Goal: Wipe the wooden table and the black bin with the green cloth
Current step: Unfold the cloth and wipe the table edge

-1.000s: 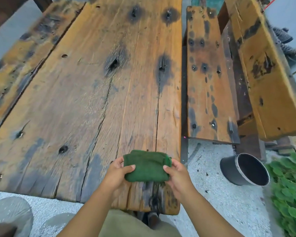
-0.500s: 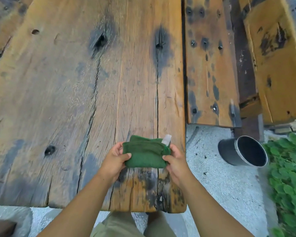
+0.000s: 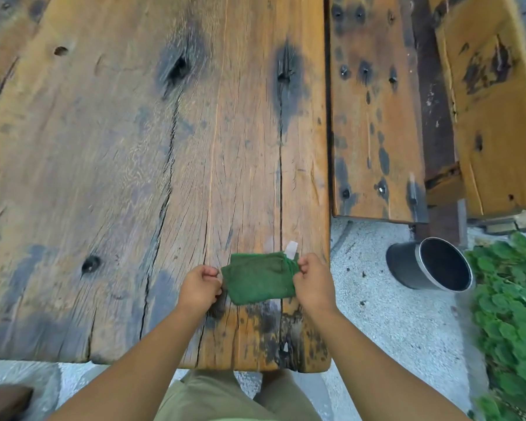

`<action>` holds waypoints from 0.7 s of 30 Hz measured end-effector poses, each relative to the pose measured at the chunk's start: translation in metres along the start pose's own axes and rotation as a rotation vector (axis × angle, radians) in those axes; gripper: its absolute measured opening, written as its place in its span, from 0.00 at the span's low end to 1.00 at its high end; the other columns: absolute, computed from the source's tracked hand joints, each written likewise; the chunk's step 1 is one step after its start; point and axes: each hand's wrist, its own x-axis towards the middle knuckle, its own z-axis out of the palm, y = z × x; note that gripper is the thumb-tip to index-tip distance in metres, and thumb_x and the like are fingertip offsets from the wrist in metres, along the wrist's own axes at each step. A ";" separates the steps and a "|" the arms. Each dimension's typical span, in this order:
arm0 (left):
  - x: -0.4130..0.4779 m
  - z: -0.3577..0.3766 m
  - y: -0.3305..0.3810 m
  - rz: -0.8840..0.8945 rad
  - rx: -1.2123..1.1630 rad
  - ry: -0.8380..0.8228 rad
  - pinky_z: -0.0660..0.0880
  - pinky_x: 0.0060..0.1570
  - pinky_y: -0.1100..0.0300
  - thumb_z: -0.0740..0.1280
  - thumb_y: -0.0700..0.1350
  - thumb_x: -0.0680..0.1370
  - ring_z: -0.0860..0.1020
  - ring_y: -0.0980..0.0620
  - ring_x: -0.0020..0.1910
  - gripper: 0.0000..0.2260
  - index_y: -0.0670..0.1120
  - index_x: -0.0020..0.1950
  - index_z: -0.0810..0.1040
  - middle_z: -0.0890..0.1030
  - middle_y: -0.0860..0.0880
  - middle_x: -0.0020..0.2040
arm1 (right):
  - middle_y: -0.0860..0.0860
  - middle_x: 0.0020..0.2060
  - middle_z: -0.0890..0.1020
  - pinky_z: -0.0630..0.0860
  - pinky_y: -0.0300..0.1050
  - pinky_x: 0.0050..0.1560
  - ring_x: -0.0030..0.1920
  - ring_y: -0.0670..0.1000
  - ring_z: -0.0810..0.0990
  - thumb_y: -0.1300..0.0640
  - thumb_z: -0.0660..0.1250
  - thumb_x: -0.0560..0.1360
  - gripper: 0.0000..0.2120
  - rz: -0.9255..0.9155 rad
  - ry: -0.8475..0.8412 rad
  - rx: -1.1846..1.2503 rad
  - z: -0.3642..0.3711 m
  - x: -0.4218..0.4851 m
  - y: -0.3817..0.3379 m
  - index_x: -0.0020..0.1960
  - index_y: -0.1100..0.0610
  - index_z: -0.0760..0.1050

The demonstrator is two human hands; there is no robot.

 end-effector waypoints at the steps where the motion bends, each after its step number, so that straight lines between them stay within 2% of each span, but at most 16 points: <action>1: 0.000 -0.001 0.001 0.031 0.001 -0.031 0.80 0.44 0.47 0.65 0.33 0.78 0.79 0.45 0.41 0.07 0.42 0.52 0.76 0.79 0.43 0.42 | 0.48 0.52 0.76 0.78 0.48 0.52 0.50 0.48 0.77 0.65 0.64 0.76 0.13 -0.069 0.005 -0.036 -0.001 0.000 -0.004 0.56 0.52 0.75; 3: 0.000 0.000 0.004 0.121 0.026 -0.083 0.79 0.43 0.51 0.69 0.35 0.77 0.79 0.46 0.42 0.08 0.43 0.55 0.76 0.78 0.46 0.40 | 0.46 0.55 0.74 0.72 0.42 0.52 0.51 0.46 0.73 0.61 0.65 0.78 0.13 -0.208 -0.009 -0.129 -0.003 0.002 -0.017 0.61 0.52 0.74; 5: 0.001 0.003 0.008 0.180 0.079 -0.094 0.78 0.43 0.54 0.71 0.37 0.76 0.78 0.48 0.40 0.09 0.44 0.55 0.76 0.75 0.47 0.38 | 0.46 0.58 0.73 0.67 0.39 0.51 0.55 0.47 0.72 0.58 0.66 0.79 0.14 -0.328 -0.040 -0.278 -0.003 0.007 -0.030 0.64 0.51 0.73; 8: 0.005 0.012 0.015 0.219 0.175 -0.115 0.74 0.40 0.57 0.72 0.37 0.76 0.74 0.50 0.38 0.10 0.45 0.53 0.76 0.74 0.49 0.38 | 0.49 0.59 0.72 0.73 0.45 0.57 0.61 0.52 0.72 0.59 0.66 0.77 0.19 -0.412 -0.112 -0.423 0.007 0.019 -0.035 0.67 0.50 0.72; 10: 0.004 0.013 0.017 0.226 0.202 -0.116 0.72 0.37 0.61 0.70 0.35 0.76 0.75 0.51 0.40 0.08 0.45 0.52 0.75 0.76 0.49 0.42 | 0.50 0.58 0.71 0.75 0.50 0.59 0.62 0.54 0.71 0.60 0.66 0.76 0.18 -0.429 -0.159 -0.440 0.012 0.023 -0.031 0.66 0.52 0.74; 12: -0.003 0.013 0.017 0.279 0.215 -0.121 0.72 0.37 0.64 0.67 0.34 0.77 0.77 0.52 0.44 0.09 0.46 0.51 0.75 0.78 0.50 0.46 | 0.49 0.61 0.69 0.74 0.50 0.61 0.64 0.53 0.69 0.58 0.68 0.74 0.20 -0.484 -0.149 -0.437 0.012 0.022 -0.022 0.66 0.51 0.73; 14: -0.013 0.009 0.016 0.357 0.234 -0.128 0.75 0.42 0.63 0.66 0.33 0.77 0.78 0.53 0.47 0.11 0.48 0.53 0.76 0.79 0.51 0.48 | 0.50 0.67 0.66 0.72 0.50 0.67 0.70 0.52 0.64 0.57 0.71 0.72 0.27 -0.558 -0.166 -0.397 0.012 0.017 -0.017 0.70 0.49 0.68; 17: -0.029 0.004 0.010 0.484 0.334 -0.146 0.76 0.54 0.61 0.68 0.34 0.77 0.77 0.54 0.51 0.11 0.48 0.54 0.79 0.77 0.53 0.51 | 0.52 0.74 0.61 0.63 0.54 0.76 0.76 0.54 0.58 0.57 0.73 0.72 0.34 -0.679 -0.249 -0.416 0.012 0.003 -0.021 0.75 0.47 0.63; 19: -0.038 0.002 0.004 0.548 0.351 -0.175 0.75 0.54 0.63 0.69 0.33 0.76 0.77 0.55 0.51 0.12 0.49 0.52 0.80 0.76 0.55 0.50 | 0.53 0.77 0.59 0.55 0.56 0.79 0.79 0.56 0.52 0.57 0.72 0.74 0.33 -0.749 -0.277 -0.461 0.012 -0.005 -0.022 0.75 0.47 0.65; 21: -0.045 -0.001 -0.001 0.588 0.336 -0.214 0.74 0.52 0.67 0.68 0.31 0.75 0.76 0.58 0.50 0.13 0.50 0.49 0.80 0.75 0.58 0.49 | 0.53 0.77 0.60 0.52 0.55 0.79 0.80 0.57 0.52 0.57 0.72 0.74 0.25 -0.777 -0.257 -0.466 0.012 -0.010 -0.020 0.70 0.50 0.71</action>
